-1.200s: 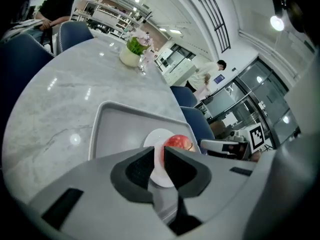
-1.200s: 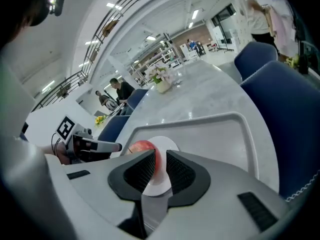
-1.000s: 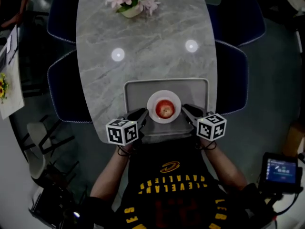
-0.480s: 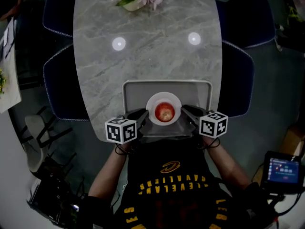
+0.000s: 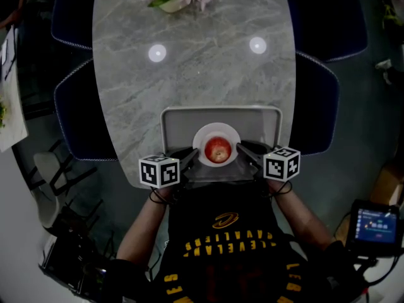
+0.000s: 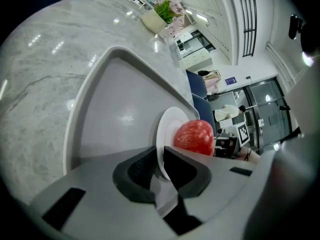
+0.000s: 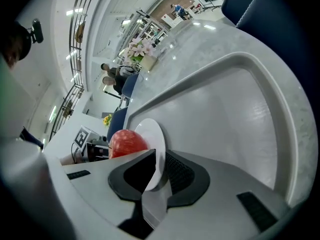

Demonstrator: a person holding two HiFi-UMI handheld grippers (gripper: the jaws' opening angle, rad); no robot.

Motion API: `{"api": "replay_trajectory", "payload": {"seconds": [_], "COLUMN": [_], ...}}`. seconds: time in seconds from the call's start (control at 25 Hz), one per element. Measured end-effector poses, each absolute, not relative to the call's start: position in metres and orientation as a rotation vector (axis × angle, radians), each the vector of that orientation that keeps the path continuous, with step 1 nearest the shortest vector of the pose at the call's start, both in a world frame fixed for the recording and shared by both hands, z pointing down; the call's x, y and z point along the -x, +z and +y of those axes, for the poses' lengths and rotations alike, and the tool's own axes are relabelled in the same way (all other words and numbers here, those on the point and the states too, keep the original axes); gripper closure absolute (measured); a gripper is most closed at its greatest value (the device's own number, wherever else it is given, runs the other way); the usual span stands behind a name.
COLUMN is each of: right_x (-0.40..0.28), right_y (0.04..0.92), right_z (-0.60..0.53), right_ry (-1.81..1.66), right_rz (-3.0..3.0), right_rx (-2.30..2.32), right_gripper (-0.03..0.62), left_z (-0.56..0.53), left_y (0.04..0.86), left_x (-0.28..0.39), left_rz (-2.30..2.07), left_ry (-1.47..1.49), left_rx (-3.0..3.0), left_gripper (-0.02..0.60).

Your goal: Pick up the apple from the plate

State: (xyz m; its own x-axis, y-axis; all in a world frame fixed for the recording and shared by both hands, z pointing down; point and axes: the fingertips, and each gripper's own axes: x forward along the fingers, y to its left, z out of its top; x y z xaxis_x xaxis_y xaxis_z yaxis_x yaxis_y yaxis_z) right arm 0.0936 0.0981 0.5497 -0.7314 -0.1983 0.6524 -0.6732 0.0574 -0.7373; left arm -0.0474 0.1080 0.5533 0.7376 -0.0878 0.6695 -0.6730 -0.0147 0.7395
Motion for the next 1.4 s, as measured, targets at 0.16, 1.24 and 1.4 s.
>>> {"api": "replay_trajectory", "payload": {"seconds": [0.16,1.24,1.4], "right_x": [-0.096,-0.092,-0.091], "right_y": [0.551,0.537,0.532], "right_z": [0.098,0.065,0.050], "right_ry": [1.733,1.890,1.899], "right_rz": [-1.956,-1.909,-1.927], "right_rx": [-0.870,-0.791,-0.782], "right_gripper": [0.559,0.562,0.563], "left_z": [0.108,0.076,0.062], "left_y": [0.555,0.540,0.536], "left_x": [0.048,0.046,0.048], "left_rz": [-0.633,-0.562,-0.555], "left_ry": [0.512,0.452,0.435], "left_rx": [-1.518,-1.468,-1.466], "left_gripper": [0.540,0.549,0.549]}}
